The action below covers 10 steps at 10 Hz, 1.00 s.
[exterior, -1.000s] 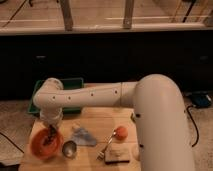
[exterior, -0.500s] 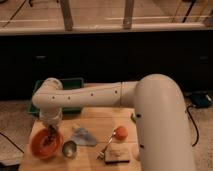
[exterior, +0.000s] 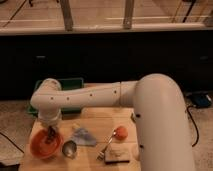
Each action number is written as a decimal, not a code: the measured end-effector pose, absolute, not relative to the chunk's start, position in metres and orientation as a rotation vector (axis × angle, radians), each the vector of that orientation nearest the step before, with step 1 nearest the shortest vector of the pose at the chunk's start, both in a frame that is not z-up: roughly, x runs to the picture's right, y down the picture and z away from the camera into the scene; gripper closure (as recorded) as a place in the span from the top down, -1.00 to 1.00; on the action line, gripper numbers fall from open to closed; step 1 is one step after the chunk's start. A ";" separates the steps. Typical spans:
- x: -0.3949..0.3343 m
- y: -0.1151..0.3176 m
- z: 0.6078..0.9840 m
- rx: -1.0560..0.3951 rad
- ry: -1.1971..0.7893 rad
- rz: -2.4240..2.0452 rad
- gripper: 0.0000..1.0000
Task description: Place grapes in red bowl
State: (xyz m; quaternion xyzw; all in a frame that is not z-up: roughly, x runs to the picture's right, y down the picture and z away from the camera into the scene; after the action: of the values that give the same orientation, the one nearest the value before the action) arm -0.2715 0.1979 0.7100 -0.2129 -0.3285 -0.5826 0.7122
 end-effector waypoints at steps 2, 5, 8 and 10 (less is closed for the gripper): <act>-0.273 0.199 0.709 -0.479 -0.726 -1.298 0.60; -0.274 0.197 0.711 -0.490 -0.722 -1.302 0.60; -0.273 0.195 0.713 -0.497 -0.719 -1.303 0.60; -0.273 0.194 0.715 -0.493 -0.723 -1.307 0.60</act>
State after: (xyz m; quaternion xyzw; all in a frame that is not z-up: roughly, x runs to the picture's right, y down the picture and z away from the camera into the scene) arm -0.2729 0.1944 0.7145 -0.2219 -0.3253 -0.5884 0.7063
